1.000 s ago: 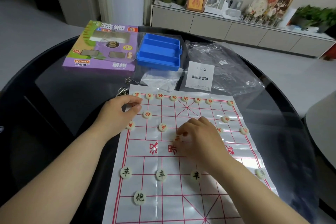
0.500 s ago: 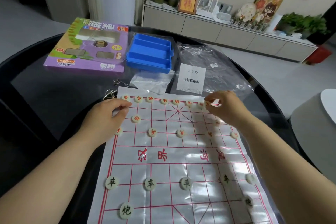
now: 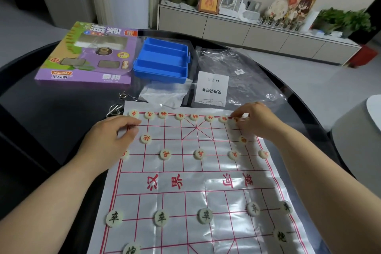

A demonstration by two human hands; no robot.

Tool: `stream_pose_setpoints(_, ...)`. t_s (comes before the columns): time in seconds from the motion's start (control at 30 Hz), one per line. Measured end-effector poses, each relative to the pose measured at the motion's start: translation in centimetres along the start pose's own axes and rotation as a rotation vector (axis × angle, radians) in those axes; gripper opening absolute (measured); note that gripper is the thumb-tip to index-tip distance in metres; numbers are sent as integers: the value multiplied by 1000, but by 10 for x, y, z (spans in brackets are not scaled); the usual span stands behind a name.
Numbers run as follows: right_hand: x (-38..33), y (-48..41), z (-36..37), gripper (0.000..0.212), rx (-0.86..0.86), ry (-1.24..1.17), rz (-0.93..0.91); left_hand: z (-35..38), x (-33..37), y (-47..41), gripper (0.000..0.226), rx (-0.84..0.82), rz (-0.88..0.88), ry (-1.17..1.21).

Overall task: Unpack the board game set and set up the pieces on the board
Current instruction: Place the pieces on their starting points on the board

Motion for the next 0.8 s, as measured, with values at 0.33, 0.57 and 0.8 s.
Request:
stream_pose_setpoints(0.33, 2, 0, 0, 28, 42, 72, -9, 0, 1, 1, 25, -6, -5, -7)
stream_pose_setpoints(0.57, 5, 0, 0, 30, 43, 46, -14, 0, 1, 1, 25, -11, -11, -11)
stream_pose_setpoints(0.8, 9, 5, 1, 28, 107, -93, 4, 0, 1, 2, 25, -4, -13, -9)
Point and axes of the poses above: each hand's wrist, its own y-axis away from the middle knuckle, its own z-axis out of the palm, x = y × z, the point moved 2 cm from there along -y, towards the middle knuckle, and after that the axes turned 5 degrees about z, right-handed, at the moved point
